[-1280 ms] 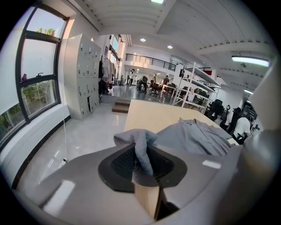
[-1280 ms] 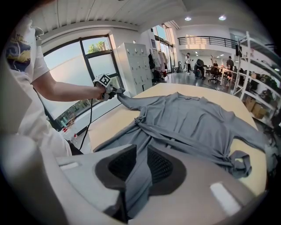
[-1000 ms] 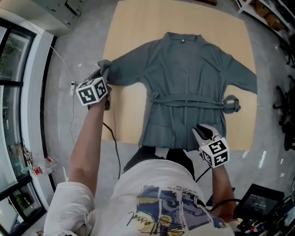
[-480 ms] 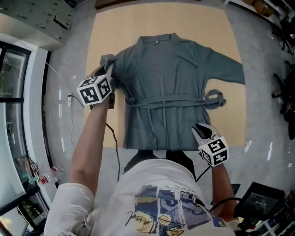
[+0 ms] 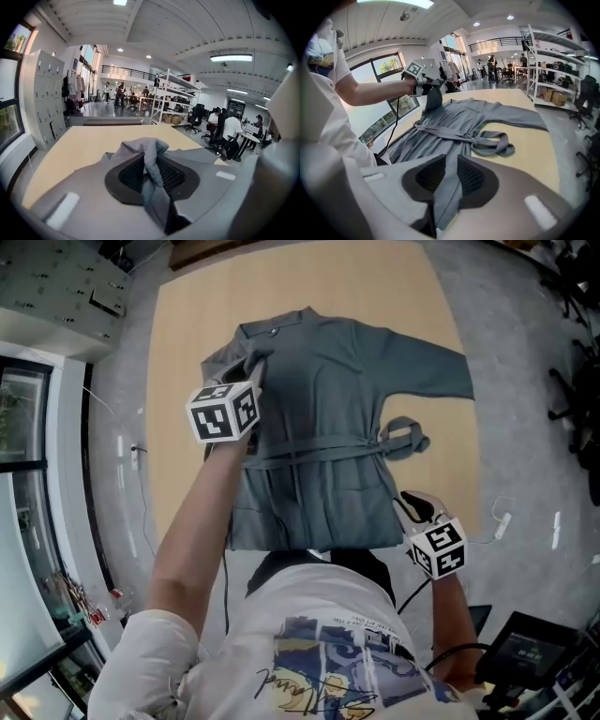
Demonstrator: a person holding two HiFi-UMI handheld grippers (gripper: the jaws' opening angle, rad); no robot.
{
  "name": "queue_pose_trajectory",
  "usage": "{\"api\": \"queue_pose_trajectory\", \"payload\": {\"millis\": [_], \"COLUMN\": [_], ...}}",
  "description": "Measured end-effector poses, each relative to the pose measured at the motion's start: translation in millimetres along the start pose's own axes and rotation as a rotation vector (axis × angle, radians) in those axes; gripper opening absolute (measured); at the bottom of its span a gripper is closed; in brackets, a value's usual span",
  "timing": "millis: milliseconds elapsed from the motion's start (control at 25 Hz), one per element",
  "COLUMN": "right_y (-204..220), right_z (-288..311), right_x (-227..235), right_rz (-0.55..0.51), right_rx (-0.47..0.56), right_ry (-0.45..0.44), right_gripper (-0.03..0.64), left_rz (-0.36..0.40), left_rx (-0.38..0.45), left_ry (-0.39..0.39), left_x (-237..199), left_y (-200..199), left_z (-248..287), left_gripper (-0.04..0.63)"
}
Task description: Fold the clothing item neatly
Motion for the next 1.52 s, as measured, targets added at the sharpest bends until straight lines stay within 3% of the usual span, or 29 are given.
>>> {"api": "queue_pose_trajectory", "payload": {"millis": [360, 840, 1160, 1520], "right_y": [22, 48, 55, 47], "right_z": [-8, -17, -25, -23], "right_x": [44, 75, 95, 103], "right_rz": [0.07, 0.133, 0.151, 0.135], "right_rx": [0.01, 0.019, 0.015, 0.025], "right_ry": [-0.012, 0.011, 0.058, 0.074], "right_gripper": [0.066, 0.066, 0.066, 0.066], "left_rz": [0.058, 0.172, 0.157, 0.147], "left_rx": [-0.131, -0.359, -0.411, -0.365], "left_ry": [0.023, -0.023, 0.037, 0.063], "left_x": [64, 85, 97, 103], "left_y": [27, 87, 111, 98], "left_z": [79, 133, 148, 137], "left_gripper": [0.067, 0.097, 0.174, 0.175]}}
Point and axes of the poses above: the fingertips, and each gripper's own axes: z forward along the fingers, x to its right, y out of its underside, the point moved 1 cm from there along -z, backward along the fingers, and after that the axes turned 10 degrees about y, right-handed, at the moved point
